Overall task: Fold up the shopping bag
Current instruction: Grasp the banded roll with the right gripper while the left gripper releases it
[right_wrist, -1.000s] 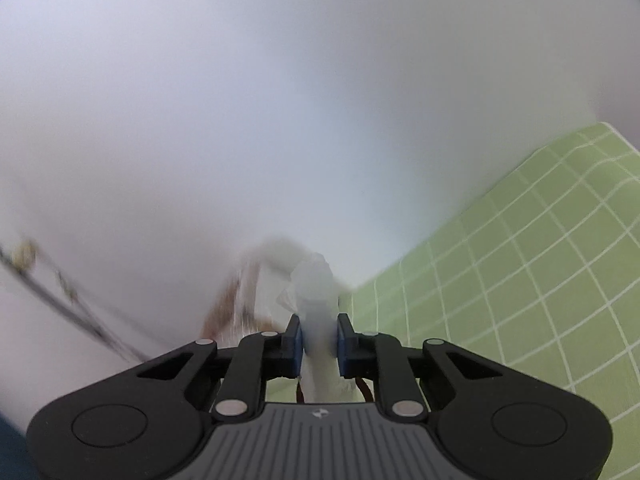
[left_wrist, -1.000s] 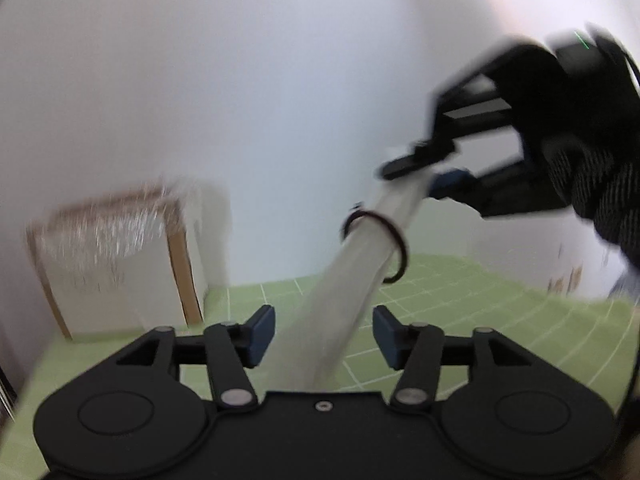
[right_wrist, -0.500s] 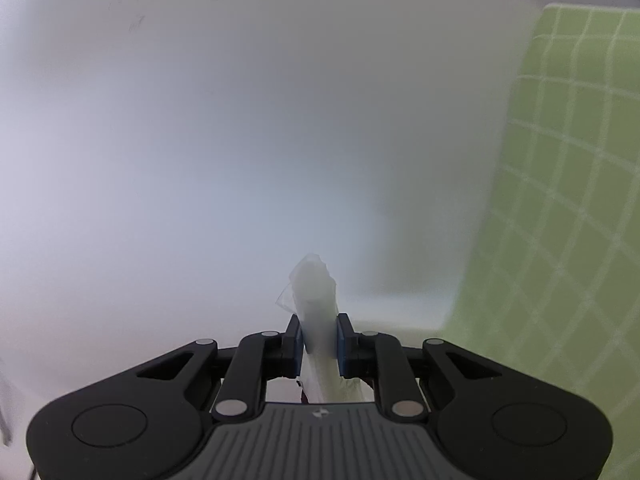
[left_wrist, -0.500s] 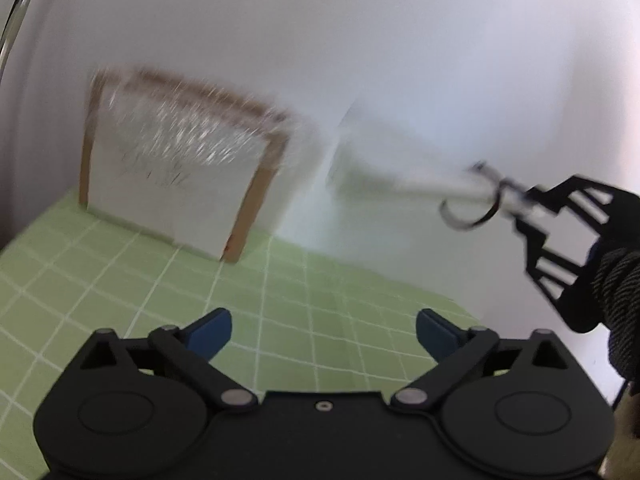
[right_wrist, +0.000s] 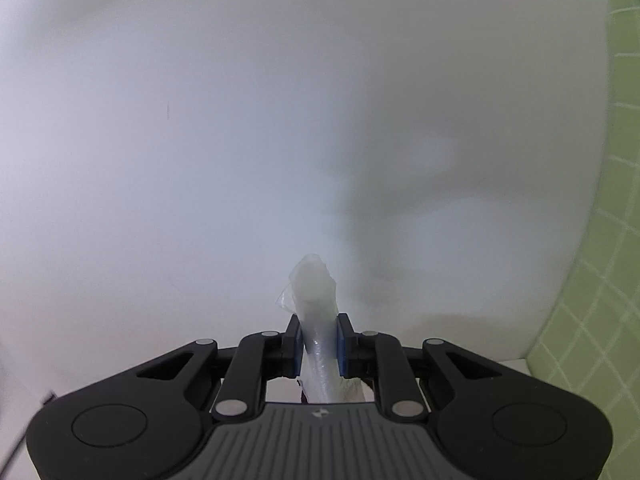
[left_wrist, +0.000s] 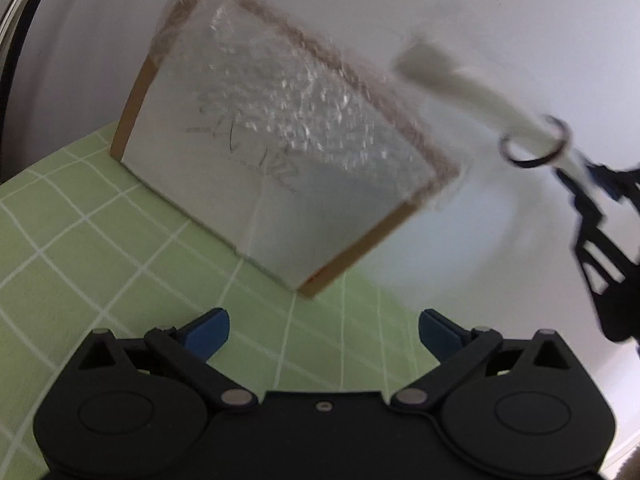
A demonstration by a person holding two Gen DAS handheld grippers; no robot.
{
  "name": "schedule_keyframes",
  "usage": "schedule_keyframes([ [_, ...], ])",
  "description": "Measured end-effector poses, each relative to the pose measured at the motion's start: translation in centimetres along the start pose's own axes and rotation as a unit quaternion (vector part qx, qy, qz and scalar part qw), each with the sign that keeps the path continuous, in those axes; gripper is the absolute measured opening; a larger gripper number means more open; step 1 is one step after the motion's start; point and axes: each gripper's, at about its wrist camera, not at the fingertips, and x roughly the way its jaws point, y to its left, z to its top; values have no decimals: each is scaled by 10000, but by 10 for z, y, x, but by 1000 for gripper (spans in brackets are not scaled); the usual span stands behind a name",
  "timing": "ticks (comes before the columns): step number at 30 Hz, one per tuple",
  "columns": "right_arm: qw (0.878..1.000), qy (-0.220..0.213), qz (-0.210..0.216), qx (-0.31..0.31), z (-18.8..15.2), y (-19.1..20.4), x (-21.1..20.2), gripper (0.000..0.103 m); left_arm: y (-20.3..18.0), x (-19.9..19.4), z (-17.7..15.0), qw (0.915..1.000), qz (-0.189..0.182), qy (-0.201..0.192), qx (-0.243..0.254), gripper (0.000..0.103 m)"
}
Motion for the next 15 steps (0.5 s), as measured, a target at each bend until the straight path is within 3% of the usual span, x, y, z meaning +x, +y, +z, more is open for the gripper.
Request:
schedule_keyframes([
  [3, 9973, 188, -139, -689, -16, 8, 23, 18, -2, 0, -3, 9997, 8, -74, 217, 102],
  [7, 9818, 709, -327, -1731, -35, 20, 42, 24, 2, 1, 0, 9997, -62, -123, 176, 102],
  [11, 9577, 1113, -494, -2609, -40, 35, 44, 57, 3, 1, 2, 9997, -93, -143, 153, 102],
  [15, 9228, 1203, -503, -3625, -36, 57, 30, 76, 2, -1, 2, 9997, 17, -154, 180, 102],
])
